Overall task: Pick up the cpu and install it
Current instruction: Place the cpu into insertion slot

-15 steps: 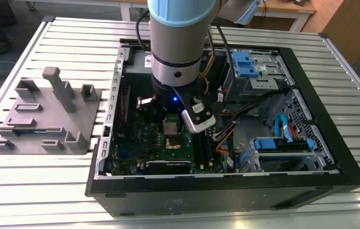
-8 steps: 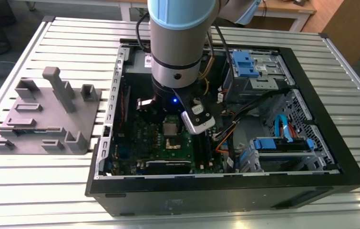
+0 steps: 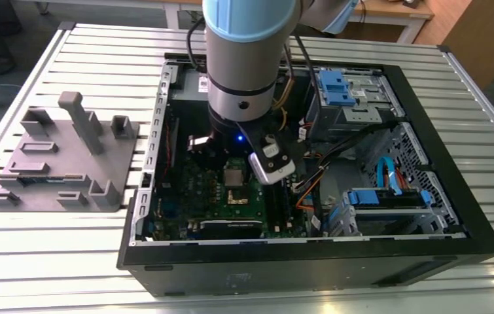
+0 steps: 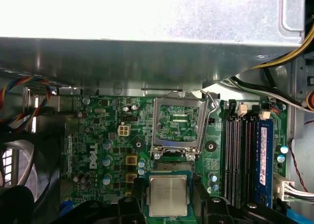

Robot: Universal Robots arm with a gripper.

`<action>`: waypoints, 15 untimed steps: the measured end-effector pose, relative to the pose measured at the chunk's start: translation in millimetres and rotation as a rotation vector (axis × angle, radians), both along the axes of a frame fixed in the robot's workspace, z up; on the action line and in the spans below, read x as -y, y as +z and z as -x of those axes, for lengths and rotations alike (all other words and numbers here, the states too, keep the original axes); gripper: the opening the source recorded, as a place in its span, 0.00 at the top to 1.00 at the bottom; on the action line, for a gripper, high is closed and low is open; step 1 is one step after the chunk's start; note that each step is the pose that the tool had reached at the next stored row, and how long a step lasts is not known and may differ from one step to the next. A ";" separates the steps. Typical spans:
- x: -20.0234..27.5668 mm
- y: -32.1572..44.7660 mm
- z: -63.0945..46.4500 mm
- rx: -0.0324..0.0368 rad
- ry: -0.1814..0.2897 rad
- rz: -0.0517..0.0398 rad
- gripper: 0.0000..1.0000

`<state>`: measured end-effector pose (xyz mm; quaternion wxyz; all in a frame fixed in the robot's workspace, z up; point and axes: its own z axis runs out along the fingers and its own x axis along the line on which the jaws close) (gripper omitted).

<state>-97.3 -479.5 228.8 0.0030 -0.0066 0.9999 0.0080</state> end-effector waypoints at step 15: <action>2.0 -12.4 -3.7 -0.0002 0.000 0.0019 0.53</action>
